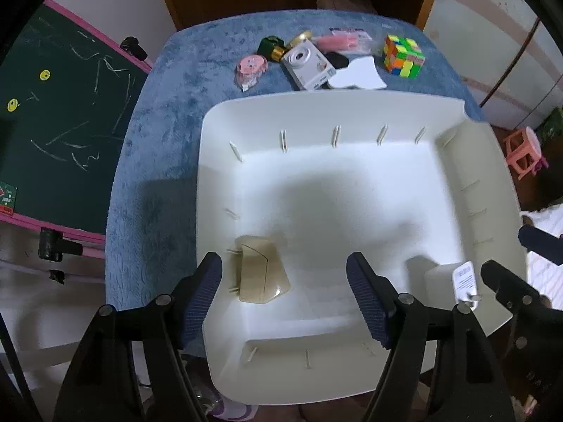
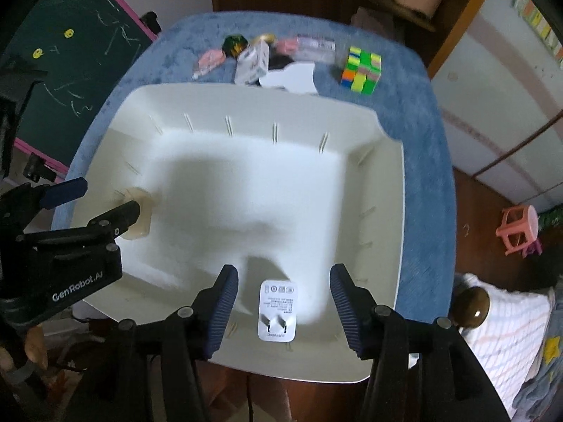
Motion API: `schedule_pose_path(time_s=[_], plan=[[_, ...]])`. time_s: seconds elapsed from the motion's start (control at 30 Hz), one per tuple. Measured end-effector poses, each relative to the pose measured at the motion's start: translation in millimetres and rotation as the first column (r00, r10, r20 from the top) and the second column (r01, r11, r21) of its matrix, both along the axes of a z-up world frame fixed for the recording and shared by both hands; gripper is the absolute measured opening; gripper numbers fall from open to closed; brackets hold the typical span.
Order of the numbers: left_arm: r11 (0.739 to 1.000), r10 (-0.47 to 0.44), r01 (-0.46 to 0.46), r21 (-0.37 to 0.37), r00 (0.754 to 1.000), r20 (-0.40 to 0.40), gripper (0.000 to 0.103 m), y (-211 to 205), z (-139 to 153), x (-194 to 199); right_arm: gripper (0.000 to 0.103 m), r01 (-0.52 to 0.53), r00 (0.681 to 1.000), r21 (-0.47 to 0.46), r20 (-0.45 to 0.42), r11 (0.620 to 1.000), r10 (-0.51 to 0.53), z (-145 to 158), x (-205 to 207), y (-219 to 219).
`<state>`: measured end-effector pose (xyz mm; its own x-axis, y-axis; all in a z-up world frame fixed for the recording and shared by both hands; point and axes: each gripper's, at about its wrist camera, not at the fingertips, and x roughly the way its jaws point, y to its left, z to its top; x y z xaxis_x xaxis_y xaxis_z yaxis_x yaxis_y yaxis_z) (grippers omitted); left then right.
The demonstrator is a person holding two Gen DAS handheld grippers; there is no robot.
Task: Organize rigid objects
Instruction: 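Carry the beige cube and white charger into the tray and open both tools, then lift both tools out of the tray back toward the items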
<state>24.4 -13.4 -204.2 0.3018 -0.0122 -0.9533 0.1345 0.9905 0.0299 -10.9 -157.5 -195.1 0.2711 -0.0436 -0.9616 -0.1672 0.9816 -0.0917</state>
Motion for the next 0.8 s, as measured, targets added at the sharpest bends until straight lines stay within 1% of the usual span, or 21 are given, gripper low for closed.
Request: schedule_pose_path(time_s=[0.3,0.53,0.8], plan=[[1.0,0.009,-0.009,-0.009,0.997,0.081,0.077,2,28,0,0.055,-0.006,0.997,-0.005,0.081,1.0,0.006,20,-4,0],[0.999,0.004,0.001,-0.045,0.994,0.111,0.076,1,48,4,0.055,0.002,0.993,0.0,0.115,1.0,-0.003,29,-4,-3],[0.995,0.025,-0.011,-0.095,0.988,0.154,0.076,0,77,12,0.055,0.006,0.986,0.001,0.165,1.0,-0.006,45,0,-7]])
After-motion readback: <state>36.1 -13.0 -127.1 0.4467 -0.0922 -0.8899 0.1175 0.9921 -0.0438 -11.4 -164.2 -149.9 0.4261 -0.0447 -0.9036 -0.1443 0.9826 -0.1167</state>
